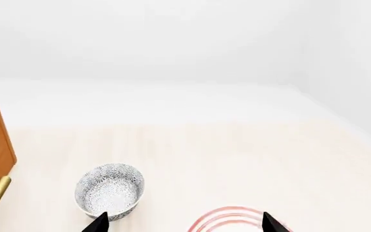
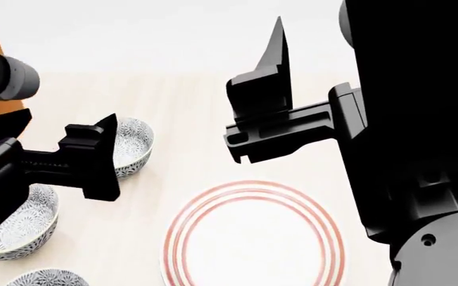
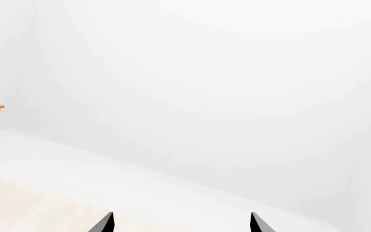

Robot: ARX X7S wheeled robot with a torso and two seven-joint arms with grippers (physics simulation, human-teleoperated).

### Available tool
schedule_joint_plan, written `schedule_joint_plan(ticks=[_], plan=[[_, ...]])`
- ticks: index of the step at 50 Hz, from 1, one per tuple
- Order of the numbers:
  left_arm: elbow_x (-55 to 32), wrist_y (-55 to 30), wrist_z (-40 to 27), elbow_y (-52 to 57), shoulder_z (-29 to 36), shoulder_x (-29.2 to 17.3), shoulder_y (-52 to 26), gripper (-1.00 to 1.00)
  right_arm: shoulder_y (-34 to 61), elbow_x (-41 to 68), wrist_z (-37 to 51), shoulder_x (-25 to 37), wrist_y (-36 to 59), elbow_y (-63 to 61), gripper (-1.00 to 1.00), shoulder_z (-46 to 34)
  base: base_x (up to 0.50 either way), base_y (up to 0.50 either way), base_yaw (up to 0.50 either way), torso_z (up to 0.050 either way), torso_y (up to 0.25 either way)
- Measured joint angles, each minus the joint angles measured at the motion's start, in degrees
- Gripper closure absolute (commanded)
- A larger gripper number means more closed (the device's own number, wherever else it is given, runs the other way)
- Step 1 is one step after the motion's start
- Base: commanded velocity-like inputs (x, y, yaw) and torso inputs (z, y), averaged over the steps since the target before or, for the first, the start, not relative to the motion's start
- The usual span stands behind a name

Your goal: Put the bowl at the front on the plate.

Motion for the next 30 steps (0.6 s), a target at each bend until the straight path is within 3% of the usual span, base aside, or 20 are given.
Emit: schedule_joint_plan(ticks=[30], plan=[[-3.5,0.4,-2.0,-3.7,4.4,-1.1,3.8,-1.00,-0.3,0.4,0.5,0.9,-0.9,-0.7,-1.00,-0.6,0.00,0.00,0.00,0.000,0.000]])
